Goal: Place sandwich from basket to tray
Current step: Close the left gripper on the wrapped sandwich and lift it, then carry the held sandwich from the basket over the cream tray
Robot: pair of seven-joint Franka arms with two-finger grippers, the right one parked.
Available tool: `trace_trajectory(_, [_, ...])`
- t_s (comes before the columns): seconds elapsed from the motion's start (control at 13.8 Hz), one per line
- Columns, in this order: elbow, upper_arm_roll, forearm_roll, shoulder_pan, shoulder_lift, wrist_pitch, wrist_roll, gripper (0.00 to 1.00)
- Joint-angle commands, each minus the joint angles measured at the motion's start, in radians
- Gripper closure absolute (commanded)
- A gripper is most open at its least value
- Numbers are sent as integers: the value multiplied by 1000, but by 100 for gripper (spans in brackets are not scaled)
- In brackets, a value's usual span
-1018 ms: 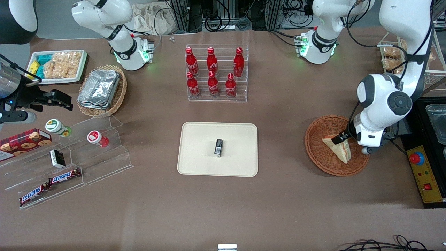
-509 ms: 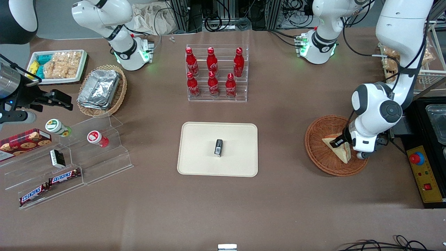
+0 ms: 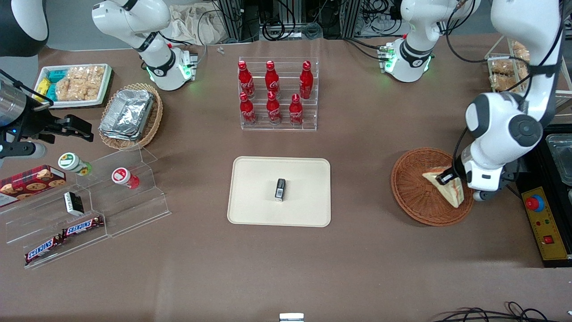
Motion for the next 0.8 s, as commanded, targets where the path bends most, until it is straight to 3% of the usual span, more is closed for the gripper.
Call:
trace_trajectory(0.0, [105, -30, 3, -5, -61, -216, 67, 100])
trace_trajectory(0.22, [276, -80, -9, -5, -55, -422, 133, 100])
trace_trajectory(0.36, [349, -113, -64, -5, -54, -506, 182, 100])
trace_trajectory(0.73, [397, -235, -110, -5, -17, -485, 226, 100])
